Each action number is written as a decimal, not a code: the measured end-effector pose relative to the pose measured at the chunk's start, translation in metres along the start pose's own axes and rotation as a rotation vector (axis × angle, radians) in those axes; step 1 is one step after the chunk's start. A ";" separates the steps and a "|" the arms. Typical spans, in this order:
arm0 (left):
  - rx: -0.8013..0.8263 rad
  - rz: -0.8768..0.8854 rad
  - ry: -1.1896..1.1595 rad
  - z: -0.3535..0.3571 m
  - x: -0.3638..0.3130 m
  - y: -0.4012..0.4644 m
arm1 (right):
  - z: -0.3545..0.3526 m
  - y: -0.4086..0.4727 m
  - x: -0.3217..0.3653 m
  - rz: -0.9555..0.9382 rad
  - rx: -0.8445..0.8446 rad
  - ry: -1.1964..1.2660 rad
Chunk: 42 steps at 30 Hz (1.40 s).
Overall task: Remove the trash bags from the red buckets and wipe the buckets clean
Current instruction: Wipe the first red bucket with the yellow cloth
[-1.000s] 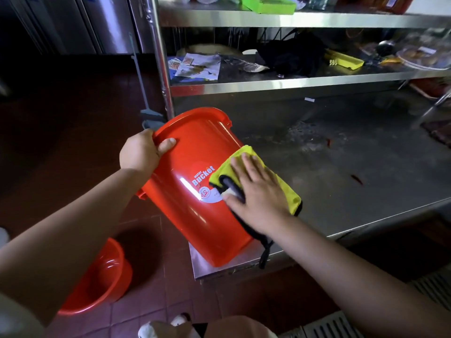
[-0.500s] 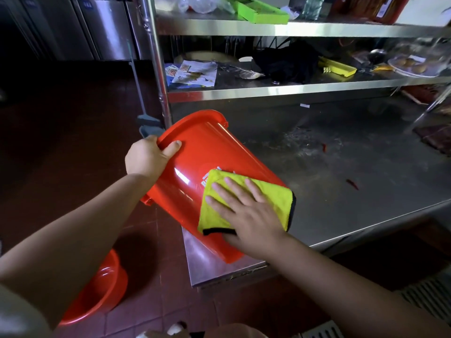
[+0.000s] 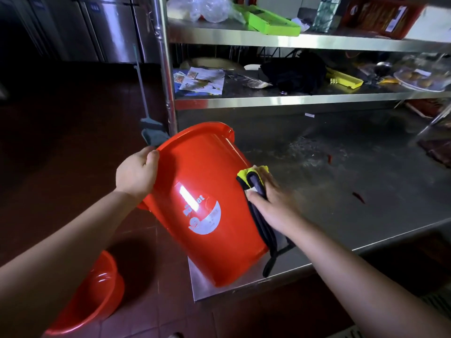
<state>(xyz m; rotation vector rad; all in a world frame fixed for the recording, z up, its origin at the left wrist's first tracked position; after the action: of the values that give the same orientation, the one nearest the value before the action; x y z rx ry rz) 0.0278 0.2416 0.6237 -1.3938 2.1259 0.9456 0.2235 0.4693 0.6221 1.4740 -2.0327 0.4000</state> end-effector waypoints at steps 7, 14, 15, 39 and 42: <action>0.238 -0.089 0.119 -0.007 -0.025 0.046 | 0.033 -0.017 0.050 -0.199 0.078 -0.474; 0.126 -0.083 0.069 -0.011 -0.001 0.035 | 0.069 0.032 0.100 -0.430 0.080 -0.628; 0.114 -0.093 0.044 -0.012 0.002 0.032 | 0.071 0.047 0.107 -0.413 0.073 -0.625; 0.060 -0.093 -0.115 -0.015 0.017 -0.006 | 0.016 -0.047 0.023 -0.244 0.170 -0.551; 0.067 -0.058 0.000 -0.014 -0.008 0.014 | 0.030 -0.051 0.040 -0.297 0.100 -0.626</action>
<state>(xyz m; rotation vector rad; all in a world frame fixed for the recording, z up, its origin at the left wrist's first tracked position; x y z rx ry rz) 0.0187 0.2403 0.6429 -1.4147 2.0854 0.8449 0.2543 0.4048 0.6187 2.1239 -2.2094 -0.1047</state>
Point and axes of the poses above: each hand's wrist, its own y-axis towards the middle knuckle, its own z-axis out of the palm, x = y × z, the point moved 1 cm from there along y, towards the middle knuckle
